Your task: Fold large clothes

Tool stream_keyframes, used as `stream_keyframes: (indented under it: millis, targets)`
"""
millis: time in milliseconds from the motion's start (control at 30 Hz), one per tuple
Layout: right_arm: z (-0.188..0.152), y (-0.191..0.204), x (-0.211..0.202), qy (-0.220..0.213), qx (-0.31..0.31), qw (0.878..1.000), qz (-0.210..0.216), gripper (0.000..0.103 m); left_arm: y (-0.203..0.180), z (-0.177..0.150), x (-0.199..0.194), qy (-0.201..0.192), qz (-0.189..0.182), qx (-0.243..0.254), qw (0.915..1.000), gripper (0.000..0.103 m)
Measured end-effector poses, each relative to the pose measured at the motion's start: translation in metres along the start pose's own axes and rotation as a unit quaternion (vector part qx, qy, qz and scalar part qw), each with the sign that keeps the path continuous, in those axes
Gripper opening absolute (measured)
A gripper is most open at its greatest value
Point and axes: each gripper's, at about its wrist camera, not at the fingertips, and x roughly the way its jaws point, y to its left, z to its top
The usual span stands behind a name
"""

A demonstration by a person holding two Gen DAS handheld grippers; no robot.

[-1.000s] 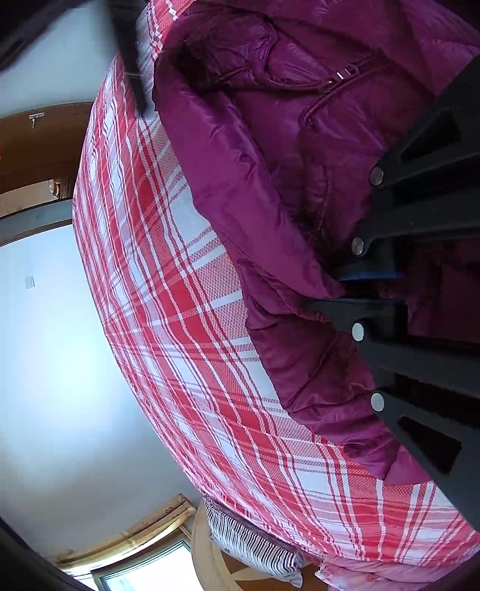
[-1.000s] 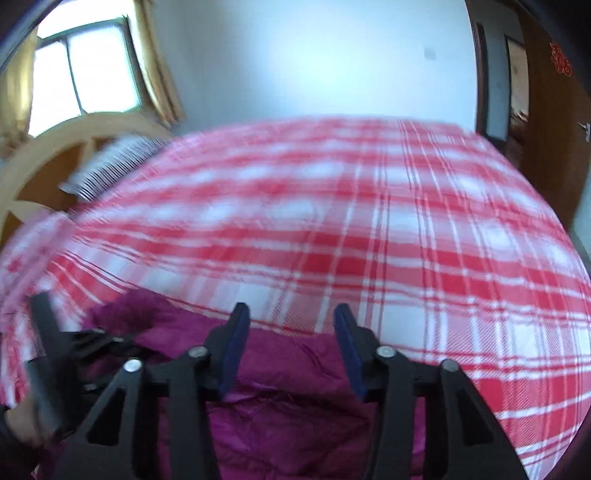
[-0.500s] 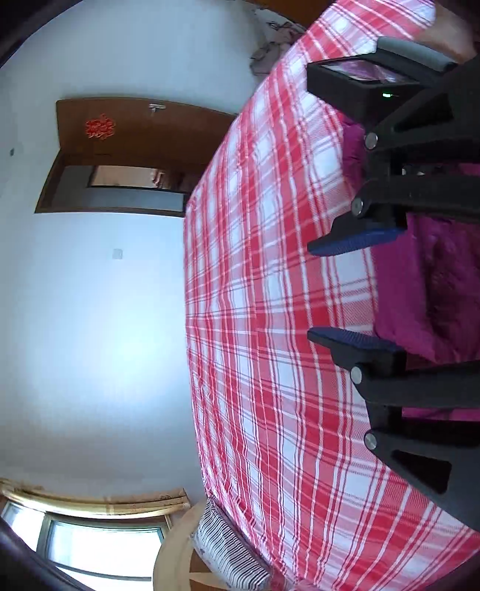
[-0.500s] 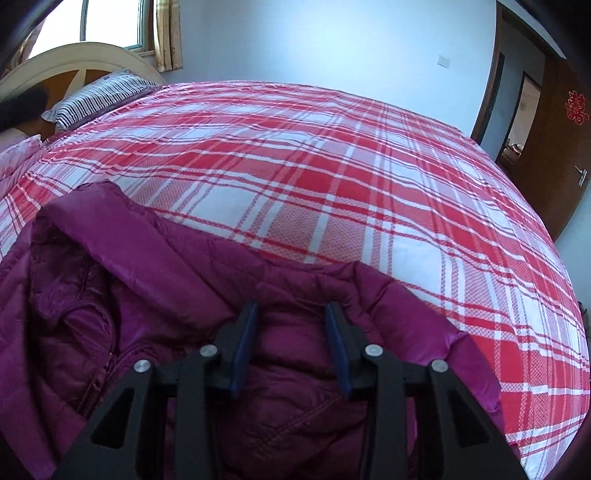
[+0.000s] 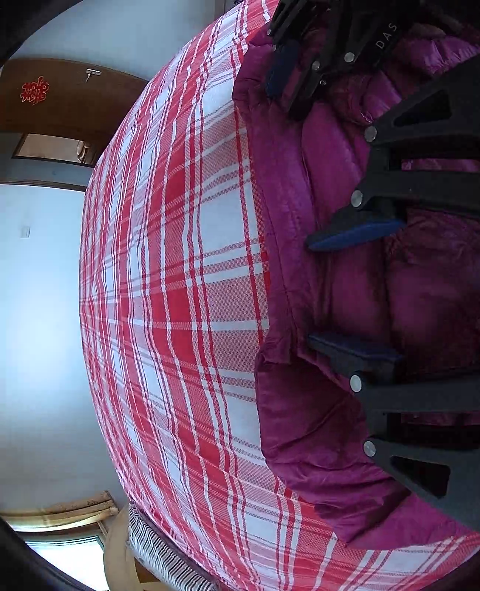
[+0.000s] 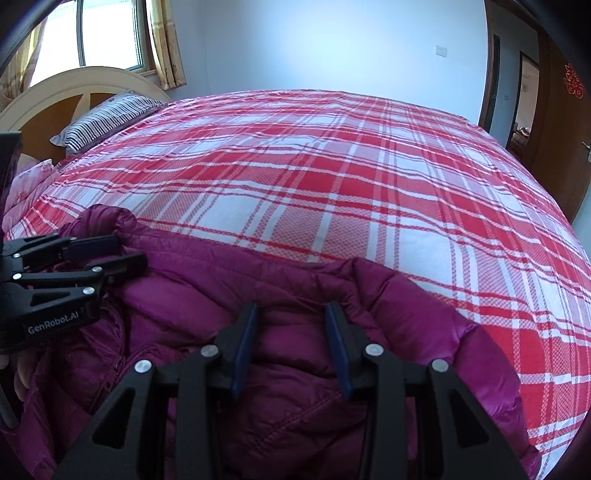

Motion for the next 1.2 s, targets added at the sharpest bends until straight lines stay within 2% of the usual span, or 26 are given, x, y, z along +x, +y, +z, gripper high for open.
stream_keyframes:
  millis: [167, 633, 1200]
  targets:
    - [-0.001, 0.008, 0.002, 0.007, -0.019, 1.000, -0.023, 0.041, -0.006, -0.004, 0.005, -0.006, 0.003, -0.001, 1.0000, 0.048]
    - [0.000, 0.015, 0.009, 0.019, -0.039, 0.998, -0.049, 0.042, -0.010, -0.002, 0.011, -0.009, 0.018, 0.010, 0.9998, 0.048]
    - [0.000, 0.019, 0.011, 0.023, -0.050, 0.996, -0.065, 0.042, -0.010, -0.002, 0.011, -0.009, 0.019, 0.011, 0.9997, 0.048]
